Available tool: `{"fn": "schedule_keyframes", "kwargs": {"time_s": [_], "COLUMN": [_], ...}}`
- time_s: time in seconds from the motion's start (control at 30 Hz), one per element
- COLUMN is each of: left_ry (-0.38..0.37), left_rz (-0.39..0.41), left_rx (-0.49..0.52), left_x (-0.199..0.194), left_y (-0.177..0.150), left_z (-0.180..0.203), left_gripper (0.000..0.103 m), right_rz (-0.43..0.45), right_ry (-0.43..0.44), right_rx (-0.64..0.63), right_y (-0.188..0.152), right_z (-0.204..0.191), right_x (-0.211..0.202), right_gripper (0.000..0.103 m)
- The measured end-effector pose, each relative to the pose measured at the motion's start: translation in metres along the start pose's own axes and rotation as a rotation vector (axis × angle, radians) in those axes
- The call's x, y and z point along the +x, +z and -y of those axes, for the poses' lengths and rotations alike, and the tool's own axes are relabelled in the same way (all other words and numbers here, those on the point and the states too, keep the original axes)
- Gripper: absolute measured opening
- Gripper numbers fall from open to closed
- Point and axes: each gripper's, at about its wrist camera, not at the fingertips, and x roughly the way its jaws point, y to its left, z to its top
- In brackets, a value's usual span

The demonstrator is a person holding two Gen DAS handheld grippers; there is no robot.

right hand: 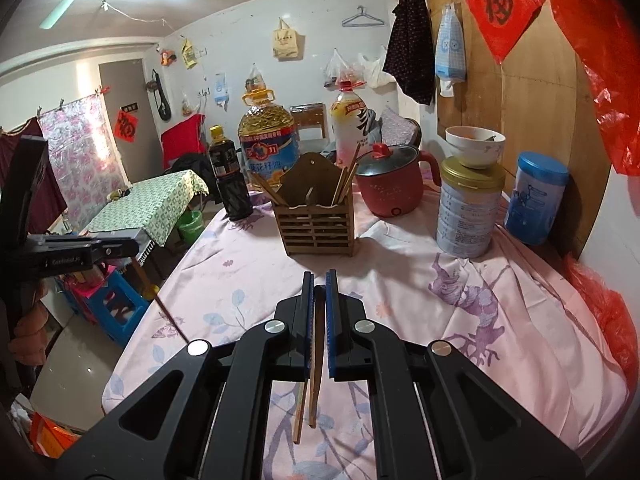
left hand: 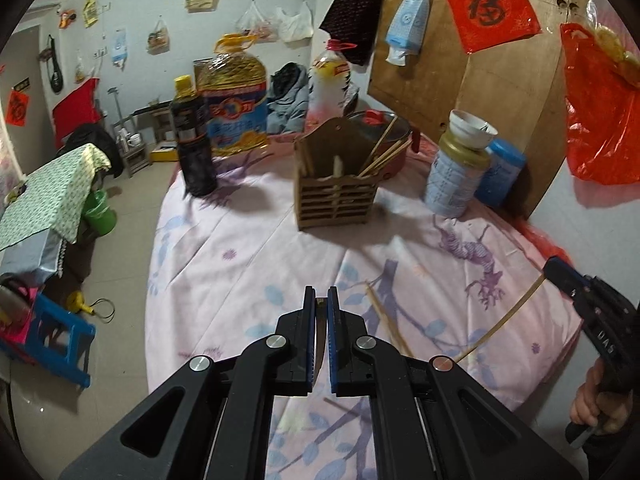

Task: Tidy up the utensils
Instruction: 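Lift both held chopsticks and carry them over the wooden holder, then lower the chopsticks into the holder and open both tools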

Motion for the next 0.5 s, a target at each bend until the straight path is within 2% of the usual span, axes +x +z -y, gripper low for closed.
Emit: {"fn": "schedule_keyframes", "kwargs": {"time_s": [0.13,0.23,0.5], "left_ry": [0.000,0.019,0.058], "left_rz": [0.028,0.075,0.233], "left_rx": [0.000,-0.002,-0.008], "left_x": [0.007,0.010,0.022], "left_y": [0.031,0.066,0.190], "left_z": [0.003,0.009,0.025], "left_gripper": [0.006,0.006,0.006], "right_rz": [0.032,0.069,0.175], "right_ry": [0.044,0.097,0.174], "right_rx": [-0.015,-0.043,-0.085], "right_y": [0.030,0.065,0.169], "right_z": [0.003,0.006,0.011], "right_x": [0.016,0.036,0.094], "right_gripper": [0.006,0.006,0.006]}}
